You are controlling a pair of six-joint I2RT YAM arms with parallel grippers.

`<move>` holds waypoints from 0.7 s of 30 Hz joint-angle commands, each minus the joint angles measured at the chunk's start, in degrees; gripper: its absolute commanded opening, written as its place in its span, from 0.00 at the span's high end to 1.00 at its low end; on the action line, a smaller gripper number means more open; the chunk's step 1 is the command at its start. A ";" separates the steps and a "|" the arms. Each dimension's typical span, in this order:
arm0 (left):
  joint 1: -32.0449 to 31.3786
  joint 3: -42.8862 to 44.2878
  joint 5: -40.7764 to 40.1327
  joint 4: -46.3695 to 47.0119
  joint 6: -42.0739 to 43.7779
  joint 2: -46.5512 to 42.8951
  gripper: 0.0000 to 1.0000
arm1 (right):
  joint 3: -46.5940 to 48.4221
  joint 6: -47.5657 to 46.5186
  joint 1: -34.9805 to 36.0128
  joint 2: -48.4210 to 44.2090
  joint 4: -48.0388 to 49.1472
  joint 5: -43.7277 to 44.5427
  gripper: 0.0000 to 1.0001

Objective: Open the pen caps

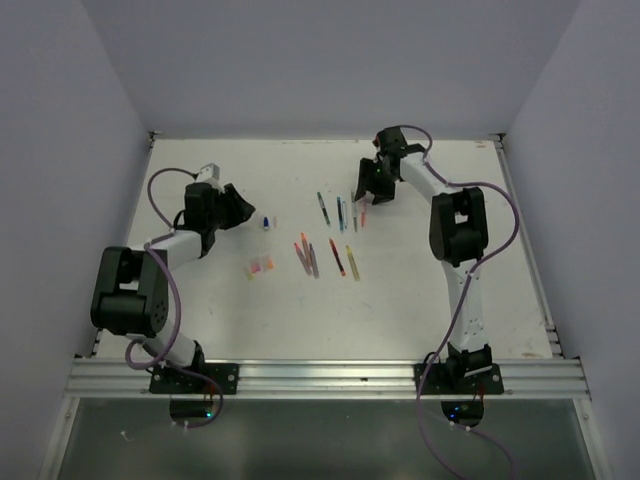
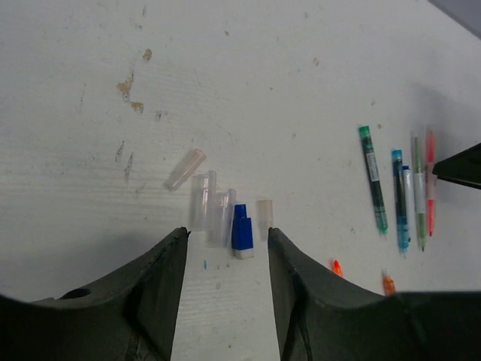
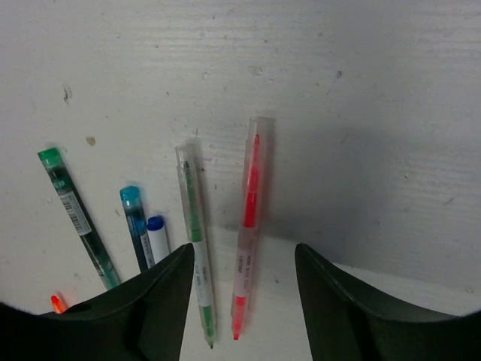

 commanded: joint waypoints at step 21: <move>-3.11 -18.24 13.80 -1.43 -7.51 -35.67 0.00 | -50.60 3.28 6.09 -46.57 9.45 16.05 0.01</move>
